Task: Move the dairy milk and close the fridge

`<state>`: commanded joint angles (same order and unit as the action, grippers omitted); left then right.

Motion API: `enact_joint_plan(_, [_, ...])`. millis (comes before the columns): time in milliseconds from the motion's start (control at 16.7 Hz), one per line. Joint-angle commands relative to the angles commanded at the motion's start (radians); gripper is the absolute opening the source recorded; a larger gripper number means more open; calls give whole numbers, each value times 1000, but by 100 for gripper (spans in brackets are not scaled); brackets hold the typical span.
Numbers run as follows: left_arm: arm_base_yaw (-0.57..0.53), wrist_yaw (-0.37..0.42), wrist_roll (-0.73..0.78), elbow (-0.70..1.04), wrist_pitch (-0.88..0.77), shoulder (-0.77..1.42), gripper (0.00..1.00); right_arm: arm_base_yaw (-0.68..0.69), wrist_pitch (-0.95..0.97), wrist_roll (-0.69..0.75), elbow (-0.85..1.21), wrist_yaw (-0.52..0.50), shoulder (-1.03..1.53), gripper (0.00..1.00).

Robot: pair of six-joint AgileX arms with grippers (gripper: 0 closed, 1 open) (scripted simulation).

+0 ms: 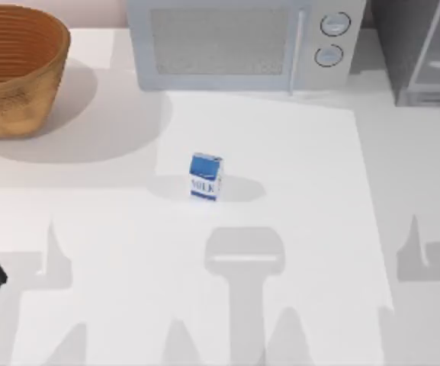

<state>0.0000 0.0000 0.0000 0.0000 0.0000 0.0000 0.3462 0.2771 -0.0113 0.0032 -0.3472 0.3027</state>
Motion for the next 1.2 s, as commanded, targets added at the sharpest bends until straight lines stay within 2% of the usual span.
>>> enact_joint_plan(300, [0, 0, 0, 0, 0, 0, 100, 333, 252, -5, 8, -335, 268, 100])
enact_joint_plan(540, [0, 0, 0, 0, 0, 0, 100, 521, 403, -7, 17, -524, 418, 100])
enact_joint_plan(720, [0, 0, 0, 0, 0, 0, 100, 576, 451, -7, 21, -580, 464, 100])
enact_joint_plan(1200, [0, 0, 0, 0, 0, 0, 100, 590, 474, -11, 78, -603, 526, 100])
